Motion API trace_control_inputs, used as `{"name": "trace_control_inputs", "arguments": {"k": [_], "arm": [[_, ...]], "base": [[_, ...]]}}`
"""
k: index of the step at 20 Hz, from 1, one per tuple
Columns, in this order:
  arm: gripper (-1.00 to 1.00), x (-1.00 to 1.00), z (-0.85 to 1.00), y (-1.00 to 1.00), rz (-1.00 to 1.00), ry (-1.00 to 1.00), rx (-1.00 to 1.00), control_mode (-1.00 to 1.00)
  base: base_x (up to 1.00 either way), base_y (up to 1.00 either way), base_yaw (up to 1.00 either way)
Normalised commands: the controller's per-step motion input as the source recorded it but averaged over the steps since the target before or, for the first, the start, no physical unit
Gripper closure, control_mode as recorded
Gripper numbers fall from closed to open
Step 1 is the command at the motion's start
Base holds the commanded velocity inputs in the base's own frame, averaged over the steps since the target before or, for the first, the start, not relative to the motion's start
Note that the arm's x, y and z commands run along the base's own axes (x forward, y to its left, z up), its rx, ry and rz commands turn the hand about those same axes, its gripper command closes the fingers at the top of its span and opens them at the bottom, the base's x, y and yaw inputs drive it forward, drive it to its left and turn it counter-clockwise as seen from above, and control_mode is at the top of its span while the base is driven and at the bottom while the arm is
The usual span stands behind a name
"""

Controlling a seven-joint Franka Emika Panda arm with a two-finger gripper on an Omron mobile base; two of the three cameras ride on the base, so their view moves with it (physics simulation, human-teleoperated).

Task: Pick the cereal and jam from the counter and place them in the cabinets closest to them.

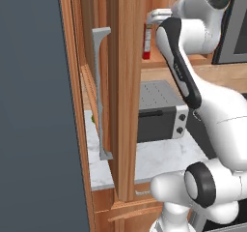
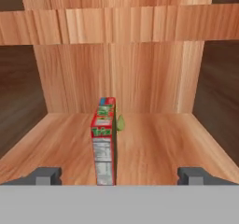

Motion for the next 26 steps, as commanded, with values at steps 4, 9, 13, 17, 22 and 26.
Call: {"name": "trace_control_inputs", "arguments": {"k": [4, 9, 13, 17, 22, 26], "arm": [[-1.00, -1.00, -0.41, -0.26, 0.03, -0.05, 0.00, -1.00], [-1.00, -1.00, -0.37, -0.22, 0.03, 0.00, -0.03, -1.00], [-1.00, -0.93, -0.43, -0.11, 0.03, 0.02, -0.08, -1.00], [-1.00, -0.83, -0.35, -0.06, 0.03, 0.07, -0.10, -1.00], [-1.00, -0.70, -0.44, 0.00, 0.05, 0.10, -0.14, -1.00], [-1.00, -0.45, -0.62, -0.03, 0.09, 0.10, -0.08, -1.00]], "base": [[0.00, 0.00, 0.00], [0.00, 0.00, 0.00], [0.00, 0.00, 0.00], [0.00, 0.00, 0.00], [0.00, 0.00, 0.00], [0.00, 0.00, 0.00]]}}
